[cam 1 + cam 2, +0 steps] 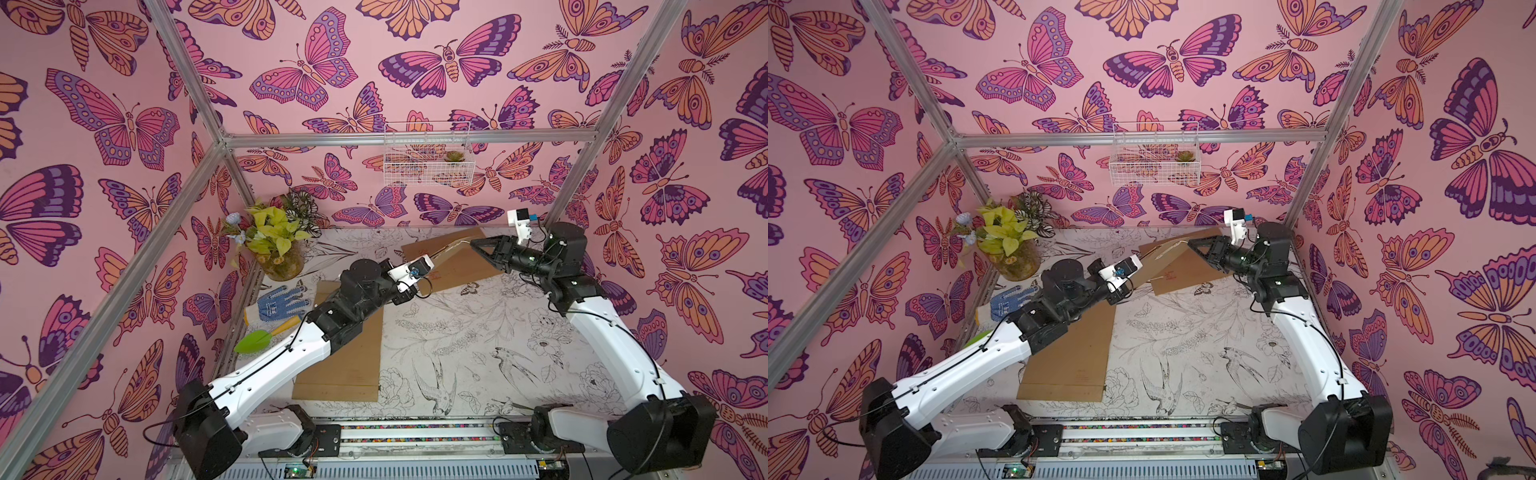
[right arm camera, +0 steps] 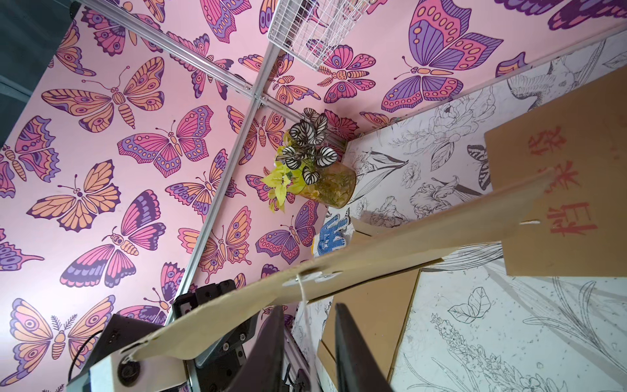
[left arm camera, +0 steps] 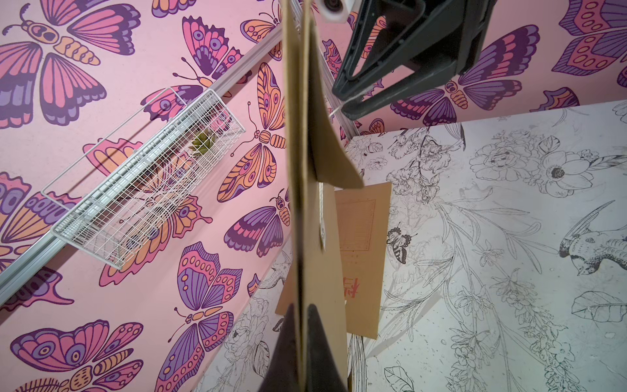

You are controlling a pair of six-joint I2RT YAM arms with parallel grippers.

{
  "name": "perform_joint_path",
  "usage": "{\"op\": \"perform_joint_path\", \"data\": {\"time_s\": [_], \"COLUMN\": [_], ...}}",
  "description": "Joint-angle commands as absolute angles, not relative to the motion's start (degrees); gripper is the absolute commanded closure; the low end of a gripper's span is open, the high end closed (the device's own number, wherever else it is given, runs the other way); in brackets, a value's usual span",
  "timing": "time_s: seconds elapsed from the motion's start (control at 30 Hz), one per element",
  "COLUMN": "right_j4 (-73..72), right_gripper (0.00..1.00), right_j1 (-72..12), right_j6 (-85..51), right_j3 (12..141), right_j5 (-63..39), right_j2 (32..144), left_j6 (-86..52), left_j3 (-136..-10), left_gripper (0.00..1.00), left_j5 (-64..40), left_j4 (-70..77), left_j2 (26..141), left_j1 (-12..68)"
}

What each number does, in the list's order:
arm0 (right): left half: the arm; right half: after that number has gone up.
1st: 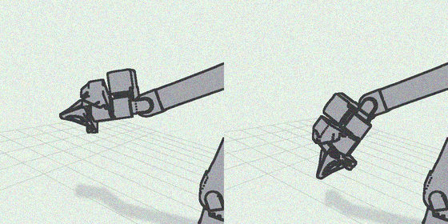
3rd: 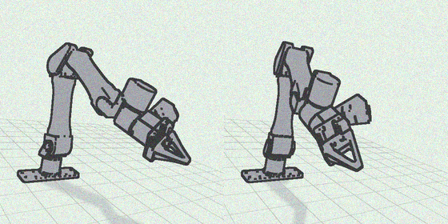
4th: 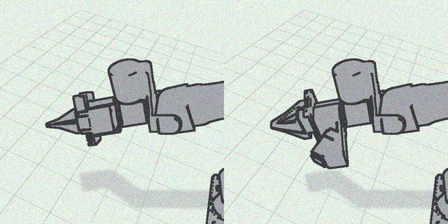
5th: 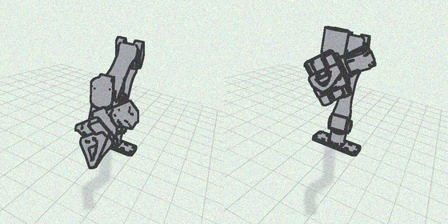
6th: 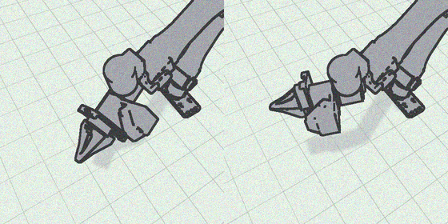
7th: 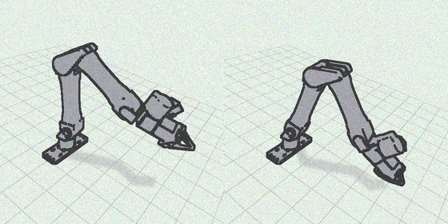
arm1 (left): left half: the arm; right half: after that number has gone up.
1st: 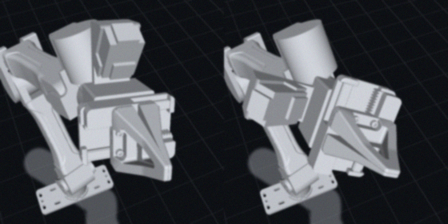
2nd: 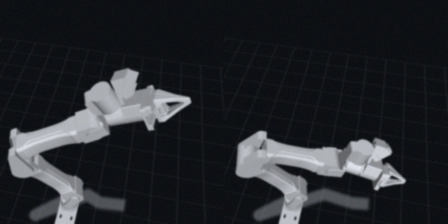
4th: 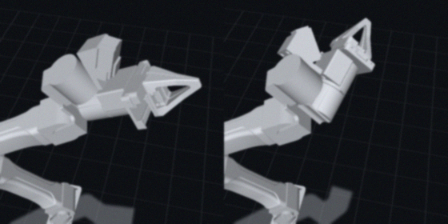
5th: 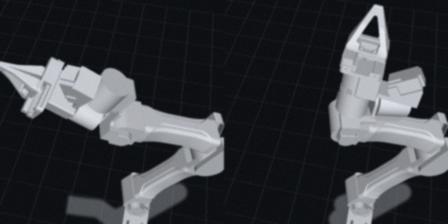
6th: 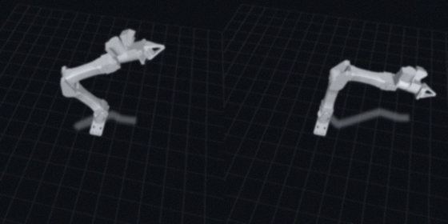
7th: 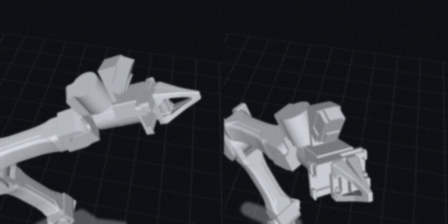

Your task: Open the file bag

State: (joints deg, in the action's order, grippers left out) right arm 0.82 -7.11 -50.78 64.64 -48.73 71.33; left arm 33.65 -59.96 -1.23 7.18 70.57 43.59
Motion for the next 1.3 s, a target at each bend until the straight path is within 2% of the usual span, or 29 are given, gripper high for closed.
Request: {"op": "perform_joint_path", "data": {"time_s": [0.0,0.1,0.3,0.77,1.27], "right_j4": [0.86,1.04,1.06,1.58,3.51], "right_gripper": [0.78,0.81,0.99,1.0,1.0], "right_j1": [-7.13,-7.2,-7.21,-8.39,-10.72], "right_j6": [-50.0,-50.05,-49.75,-44.06,-40.11], "right_j3": [65.32,65.3,65.32,68.95,70.13], "right_j5": [-50.05,-50.18,-50.36,-53.73,-57.11], "right_j2": [71.41,71.29,71.55,71.09,71.9], "left_j6": [34.19,33.97,33.77,21.25,17.75], "left_j3": [-61.35,-61.35,-61.3,-60.14,-59.26], "left_gripper": [1.0,1.0,1.0,1.0,1.0], "left_j5": [-0.61,-0.7,-0.57,-5.34,-6.24], "left_j4": [7.74,7.73,7.67,10.69,13.08], "left_j2": [69.69,69.69,69.69,68.71,70.33], "left_j1": [44.02,44.03,44.02,44.03,44.03]}}
